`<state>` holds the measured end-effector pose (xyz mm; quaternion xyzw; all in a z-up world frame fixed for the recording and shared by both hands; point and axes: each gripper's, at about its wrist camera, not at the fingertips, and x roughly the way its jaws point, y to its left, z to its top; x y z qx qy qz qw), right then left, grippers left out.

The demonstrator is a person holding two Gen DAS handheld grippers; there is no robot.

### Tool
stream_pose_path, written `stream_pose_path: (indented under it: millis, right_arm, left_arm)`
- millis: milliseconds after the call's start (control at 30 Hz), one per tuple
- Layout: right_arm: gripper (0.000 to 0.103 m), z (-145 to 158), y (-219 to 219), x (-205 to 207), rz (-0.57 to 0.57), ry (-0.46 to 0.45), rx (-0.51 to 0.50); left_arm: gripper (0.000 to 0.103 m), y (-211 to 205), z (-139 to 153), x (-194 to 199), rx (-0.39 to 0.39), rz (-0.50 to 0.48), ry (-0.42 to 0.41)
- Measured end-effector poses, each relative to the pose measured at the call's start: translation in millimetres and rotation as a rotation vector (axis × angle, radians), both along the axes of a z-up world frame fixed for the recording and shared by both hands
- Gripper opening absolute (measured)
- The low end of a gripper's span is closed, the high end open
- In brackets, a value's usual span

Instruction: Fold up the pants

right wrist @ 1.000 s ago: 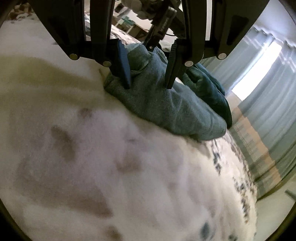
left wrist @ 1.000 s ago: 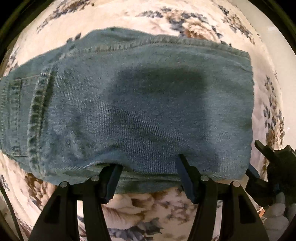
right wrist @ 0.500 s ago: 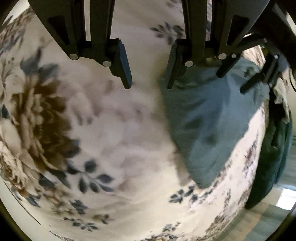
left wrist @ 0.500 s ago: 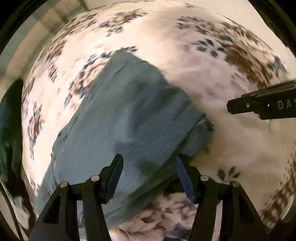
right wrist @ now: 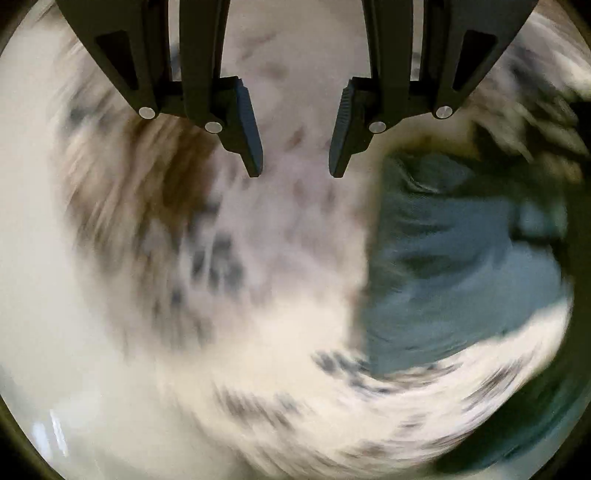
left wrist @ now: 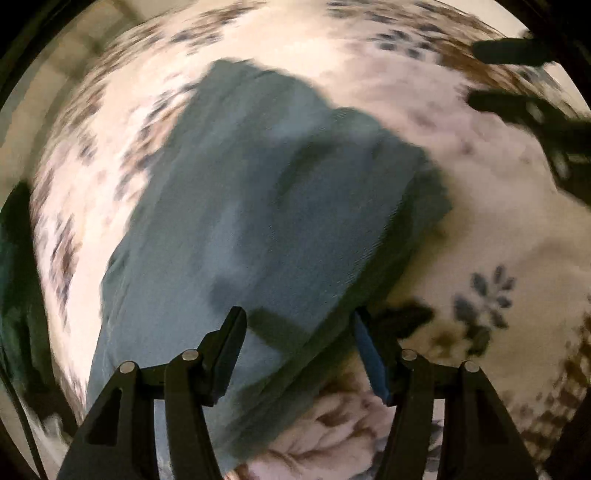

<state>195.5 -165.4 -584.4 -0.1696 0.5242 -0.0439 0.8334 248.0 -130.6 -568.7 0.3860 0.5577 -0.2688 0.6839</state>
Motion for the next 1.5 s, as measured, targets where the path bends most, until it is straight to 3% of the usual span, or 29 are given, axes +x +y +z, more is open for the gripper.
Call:
stream_pose_path:
  millis: [167, 367, 567, 867, 1067, 1167, 1200, 1233, 1367, 1500]
  right_arm:
    - [0.04, -21, 58, -13, 0.353, -0.062, -0.239]
    - [0.04, -44, 76, -21, 0.543, -0.067, -0.356]
    - [0.04, -42, 78, -22, 0.6, -0.062, -0.359]
    - [0.04, -43, 111, -28, 0.665, -0.07, -0.371]
    - [0.04, -36, 109, -12, 0.551, -0.12, -0.31]
    - [0.039, -48, 112, -6, 0.515, -0.053, -0.288]
    - [0.018, -49, 112, -6, 0.507, -0.047, -0.257]
    - [0.006, -47, 112, -7, 0.5, -0.04, -0.202]
    - [0.006, -18, 108, -26, 0.455, -0.174, -0.139]
    - [0.004, -22, 111, -46, 0.495, -0.123, -0.122]
  left_arm:
    - [0.059, 14, 3, -3, -0.021, 0.146, -0.062]
    - [0.059, 29, 0, -3, -0.067, 0.305, -0.053]
    - [0.059, 53, -1, 8, -0.1, 0.415, -0.029]
    - [0.059, 59, 3, 8, -0.117, 0.424, -0.017]
    - [0.059, 68, 8, 15, -0.15, 0.444, -0.003]
    - [0.059, 74, 8, 17, -0.162, 0.458, 0.012]
    - [0.059, 76, 8, 18, -0.165, 0.467, 0.016]
    - [0.059, 79, 8, 18, -0.17, 0.475, 0.019]
    - [0.059, 93, 17, 19, -0.218, 0.525, 0.032]
    - [0.059, 103, 15, 20, -0.227, 0.556, 0.053]
